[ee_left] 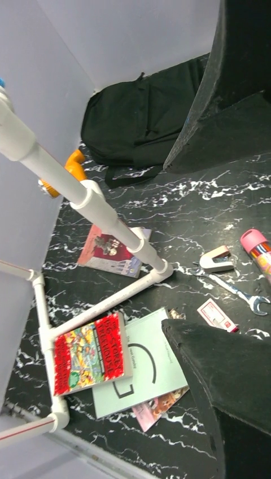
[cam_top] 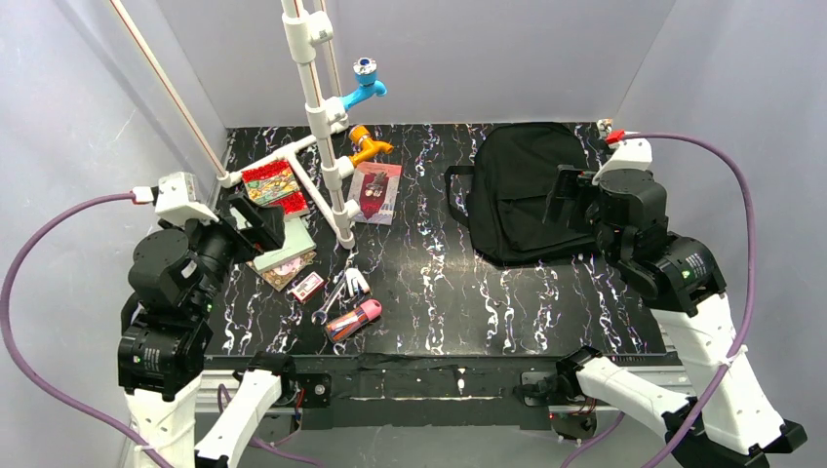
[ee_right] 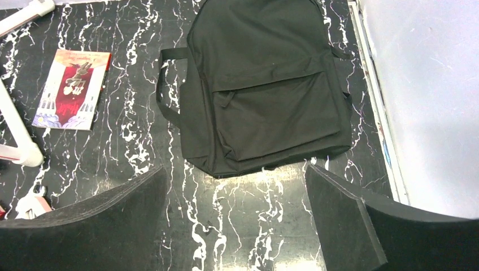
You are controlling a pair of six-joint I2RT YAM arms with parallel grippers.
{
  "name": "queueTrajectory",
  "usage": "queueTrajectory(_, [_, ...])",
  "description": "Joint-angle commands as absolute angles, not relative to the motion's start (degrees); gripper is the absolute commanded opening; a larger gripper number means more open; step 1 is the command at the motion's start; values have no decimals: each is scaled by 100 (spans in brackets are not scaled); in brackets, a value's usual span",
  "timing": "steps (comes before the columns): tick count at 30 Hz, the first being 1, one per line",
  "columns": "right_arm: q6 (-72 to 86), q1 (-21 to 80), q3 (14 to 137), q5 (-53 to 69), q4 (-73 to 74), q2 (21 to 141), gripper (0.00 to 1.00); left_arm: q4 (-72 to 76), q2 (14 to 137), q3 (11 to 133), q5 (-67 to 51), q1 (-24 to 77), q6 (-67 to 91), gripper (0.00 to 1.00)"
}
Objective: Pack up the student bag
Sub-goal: Adjust the student bag at the center of the board.
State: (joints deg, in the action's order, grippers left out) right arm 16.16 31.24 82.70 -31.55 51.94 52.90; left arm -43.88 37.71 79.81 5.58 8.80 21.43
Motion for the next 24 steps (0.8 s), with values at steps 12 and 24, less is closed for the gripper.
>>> queueTrajectory(12, [1577,3120,7199,-2619,3880,6121,100,-4862,3499,6845,-568,853,2469,99])
queueTrajectory(24, [1271,3008,7647,-3024,1857,9156,100,-5327,3217,6059,-1811,853,2535,99])
